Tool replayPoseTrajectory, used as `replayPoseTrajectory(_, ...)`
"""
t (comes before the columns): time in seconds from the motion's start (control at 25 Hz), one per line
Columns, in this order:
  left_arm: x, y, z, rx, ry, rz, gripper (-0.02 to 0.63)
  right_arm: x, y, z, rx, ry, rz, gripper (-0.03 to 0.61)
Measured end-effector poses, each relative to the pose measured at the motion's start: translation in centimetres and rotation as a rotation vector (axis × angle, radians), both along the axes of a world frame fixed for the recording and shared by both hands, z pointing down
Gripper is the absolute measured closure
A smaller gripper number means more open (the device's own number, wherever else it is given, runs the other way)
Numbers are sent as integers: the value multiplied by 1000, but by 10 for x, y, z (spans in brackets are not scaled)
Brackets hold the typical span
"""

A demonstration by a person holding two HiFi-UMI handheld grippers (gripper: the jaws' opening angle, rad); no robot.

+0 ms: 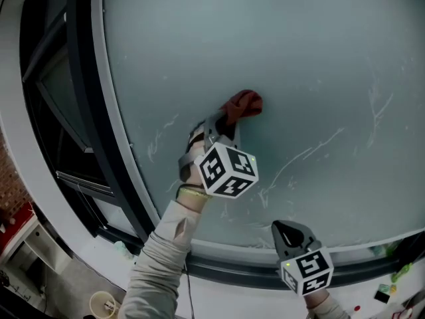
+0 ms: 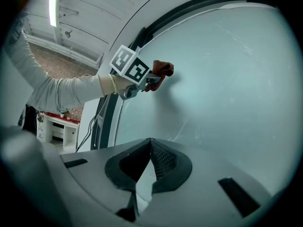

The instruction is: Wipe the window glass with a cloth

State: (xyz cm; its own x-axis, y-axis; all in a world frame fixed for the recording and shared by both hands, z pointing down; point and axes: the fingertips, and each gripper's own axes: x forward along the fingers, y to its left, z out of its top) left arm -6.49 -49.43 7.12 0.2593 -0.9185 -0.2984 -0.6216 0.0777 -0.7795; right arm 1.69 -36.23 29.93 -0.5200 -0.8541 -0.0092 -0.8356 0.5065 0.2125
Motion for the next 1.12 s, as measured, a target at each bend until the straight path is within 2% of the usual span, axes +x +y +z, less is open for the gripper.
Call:
replayPoseTrajectory(0.28, 14, -7, 12, -20, -50, -18, 561, 4, -2, 4, -10, -8, 2, 572)
replayPoseTrajectory(0.48, 23, -6, 28, -69, -90, -5, 561, 3, 0, 10, -24, -17, -2, 572)
replayPoseTrajectory(0.76, 39, -4, 85, -122, -211, -8, 561, 3, 8, 19, -40, -25, 0, 572)
replayPoseTrajectory(1.12, 51, -5, 144, -211, -236, 13, 561, 12, 16, 22, -46, -35, 26, 572)
